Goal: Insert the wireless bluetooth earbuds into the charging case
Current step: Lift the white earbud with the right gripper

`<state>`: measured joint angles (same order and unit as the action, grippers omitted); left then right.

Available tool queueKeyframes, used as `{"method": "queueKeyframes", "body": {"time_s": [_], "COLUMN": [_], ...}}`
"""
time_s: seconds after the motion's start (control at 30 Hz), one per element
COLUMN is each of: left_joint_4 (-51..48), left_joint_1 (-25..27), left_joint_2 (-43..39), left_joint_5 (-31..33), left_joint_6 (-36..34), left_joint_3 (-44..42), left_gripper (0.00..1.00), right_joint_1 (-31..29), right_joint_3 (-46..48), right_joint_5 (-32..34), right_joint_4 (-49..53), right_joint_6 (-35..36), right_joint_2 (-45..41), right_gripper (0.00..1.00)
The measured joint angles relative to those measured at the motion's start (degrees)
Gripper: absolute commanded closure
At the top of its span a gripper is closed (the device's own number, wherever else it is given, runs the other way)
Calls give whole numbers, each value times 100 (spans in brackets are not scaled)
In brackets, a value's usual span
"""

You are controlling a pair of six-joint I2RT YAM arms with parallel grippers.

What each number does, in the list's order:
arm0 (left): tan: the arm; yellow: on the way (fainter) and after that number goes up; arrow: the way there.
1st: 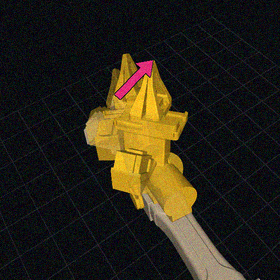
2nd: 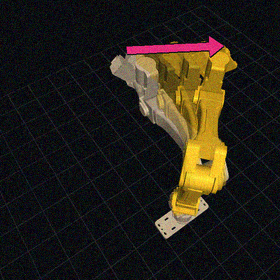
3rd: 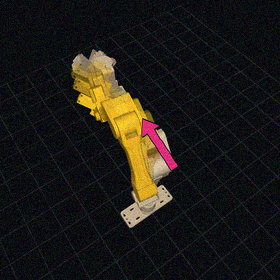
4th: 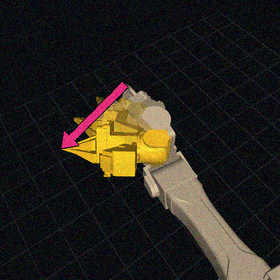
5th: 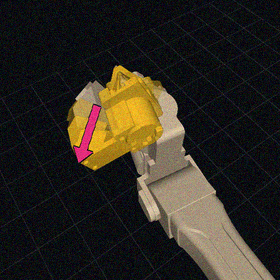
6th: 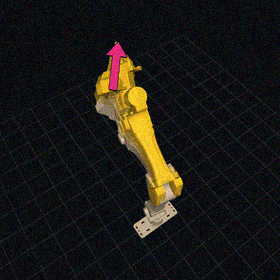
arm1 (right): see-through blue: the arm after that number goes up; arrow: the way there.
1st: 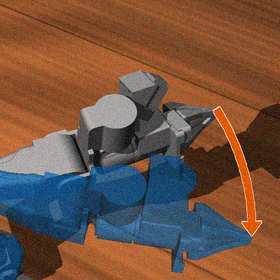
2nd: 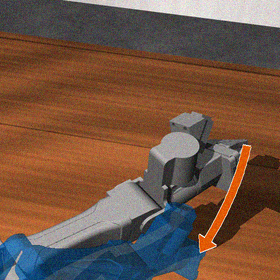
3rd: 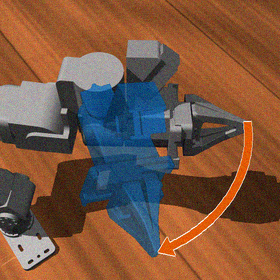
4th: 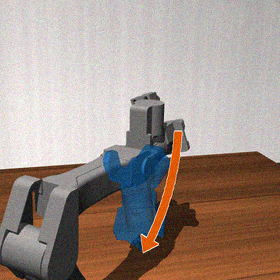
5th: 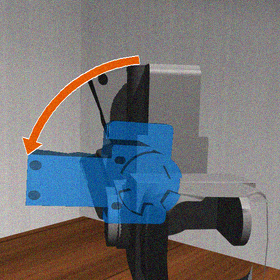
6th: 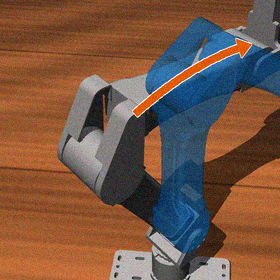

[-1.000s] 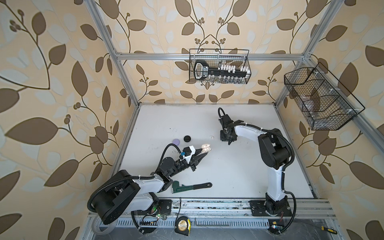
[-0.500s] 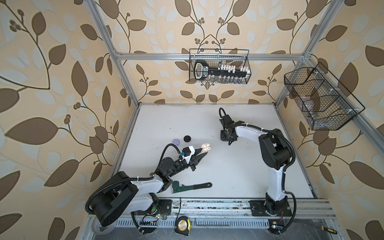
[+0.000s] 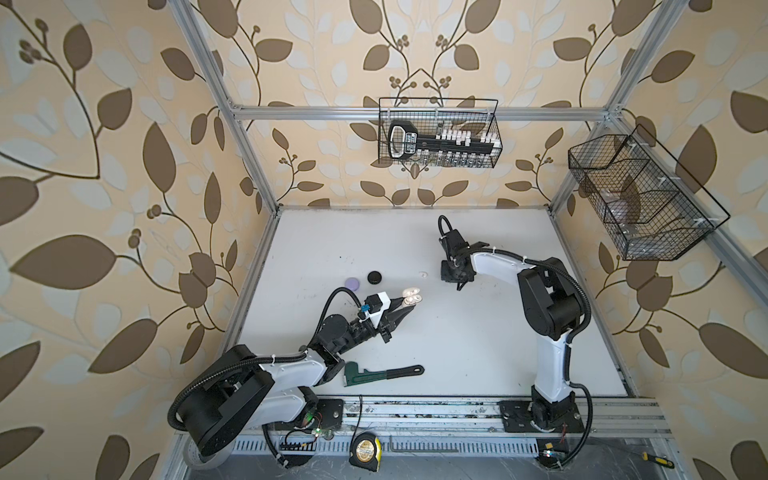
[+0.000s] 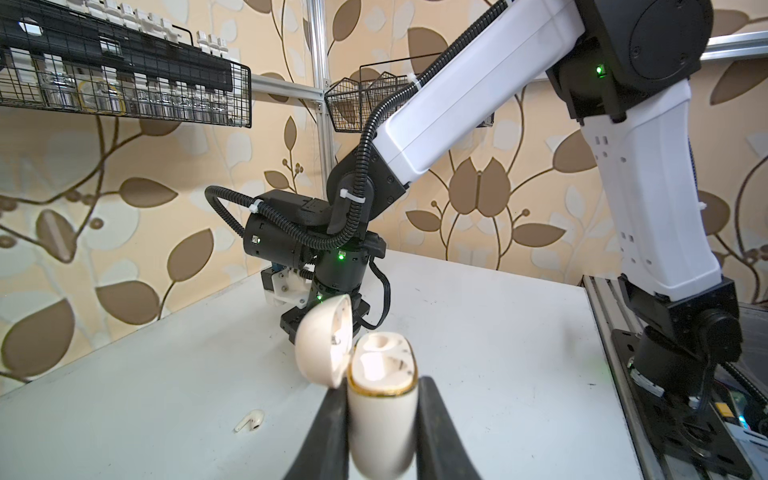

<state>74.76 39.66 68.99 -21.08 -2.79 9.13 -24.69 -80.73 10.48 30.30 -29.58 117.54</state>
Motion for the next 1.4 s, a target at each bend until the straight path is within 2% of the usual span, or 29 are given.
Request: {"method": "queueKeyframes", "body": {"time_s": [0.4, 0.77, 0.93, 1.4], "left_joint_4": [-33, -87, -85, -101], "left_joint_1": [0, 0, 0, 0], "left_joint_2": [-33, -35, -35, 444], "left_joint_5": [-96, -105, -122, 170], "left_joint_6": [-4, -4, -2, 55], "left_joint_3": [0, 0, 0, 59], "left_gripper": [100, 100, 100, 100], "right_joint_1": [-22, -22, -22, -22], "right_joint_3": [0, 177, 645, 1818], "right_joint_5": [-11, -57, -208, -258], "right_joint_4": [-24, -197, -317, -1150], "right_joint_6": [-28, -94, -173, -435], "right_joint_2": [0, -107, -463, -2083], "right_gripper": [81, 84, 89, 92]}}
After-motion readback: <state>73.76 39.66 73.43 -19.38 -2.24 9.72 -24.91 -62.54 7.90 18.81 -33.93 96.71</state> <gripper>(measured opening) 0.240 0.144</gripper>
